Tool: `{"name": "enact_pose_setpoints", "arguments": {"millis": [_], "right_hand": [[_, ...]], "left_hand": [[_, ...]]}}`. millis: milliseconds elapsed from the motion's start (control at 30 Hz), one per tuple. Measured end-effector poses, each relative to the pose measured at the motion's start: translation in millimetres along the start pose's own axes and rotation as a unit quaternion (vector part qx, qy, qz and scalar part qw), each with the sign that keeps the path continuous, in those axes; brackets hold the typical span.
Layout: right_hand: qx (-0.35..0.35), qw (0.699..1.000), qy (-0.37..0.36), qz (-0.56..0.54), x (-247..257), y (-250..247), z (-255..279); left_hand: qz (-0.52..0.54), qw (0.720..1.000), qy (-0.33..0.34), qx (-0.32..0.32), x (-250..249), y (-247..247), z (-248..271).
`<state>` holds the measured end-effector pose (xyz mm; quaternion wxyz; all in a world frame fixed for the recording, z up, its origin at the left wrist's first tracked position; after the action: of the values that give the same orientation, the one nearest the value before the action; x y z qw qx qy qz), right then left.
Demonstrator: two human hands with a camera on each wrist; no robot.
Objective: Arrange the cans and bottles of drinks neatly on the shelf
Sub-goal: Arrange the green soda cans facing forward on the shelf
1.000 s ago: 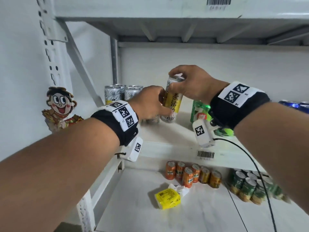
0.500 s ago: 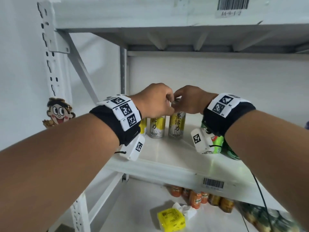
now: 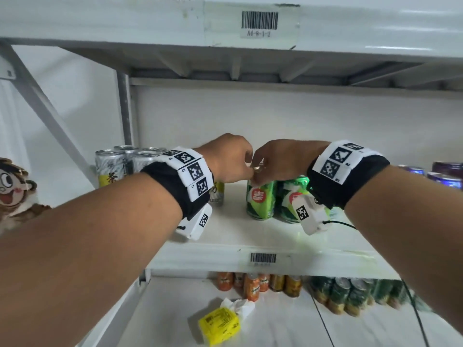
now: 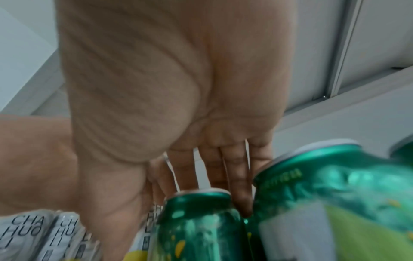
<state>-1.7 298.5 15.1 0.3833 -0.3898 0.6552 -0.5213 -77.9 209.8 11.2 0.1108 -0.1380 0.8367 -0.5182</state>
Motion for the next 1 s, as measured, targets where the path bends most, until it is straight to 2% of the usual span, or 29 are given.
{"name": "enact_pose_setpoints", "arguments": {"millis": [267,433,500,567,700,767,833,1000], "right_hand": [[-0.059,0.995,-0.021,-0.072,5.3,6.9,26.1],[-0.088,0.973,0.005,-0.213,6.7,3.7,58.9],[-0.103,0.955,0.021,-0.277,3.5,10.6,72.7],[-0.143,0.935,0.036,-0.321,-3.9,19.4,85.5],[-0.194,0.867,0.048,-0.456,-25.5,41.1,108.3],[-0.18,0.829,0.047,-0.528,-37.2,54.7,112.4],[-0.15,0.804,0.045,-0.574,-47.7,69.5,112.3],[-0.105,0.759,0.009,-0.642,-80.6,88.8,104.4]], "left_hand": [[-0.005,0.995,-0.013,0.096,-1.6,19.1,33.5],[0.157,0.978,0.003,0.136,-19.7,40.5,57.6],[0.241,0.962,0.019,0.129,-33.8,52.0,63.2],[0.312,0.946,0.019,0.08,-43.4,57.4,66.6],[0.422,0.906,0.02,0.009,-64.2,65.8,71.8],[0.461,0.887,0.015,-0.009,-75.6,70.9,72.0],[0.486,0.873,0.007,-0.027,-85.2,76.2,69.6],[0.492,0.868,-0.026,-0.053,-99.5,90.3,52.0]]}}
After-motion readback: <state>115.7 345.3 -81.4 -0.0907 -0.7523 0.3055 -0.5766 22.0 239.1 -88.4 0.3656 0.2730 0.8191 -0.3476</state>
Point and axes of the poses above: each hand's wrist, its own z-axis away from the middle knuckle, its own y-axis out of the palm, x = y × z, the point moved 7 cm from there along -z, towards the middle knuckle, and after that the axes turned 7 degrees about y, right-handed, at the moved point
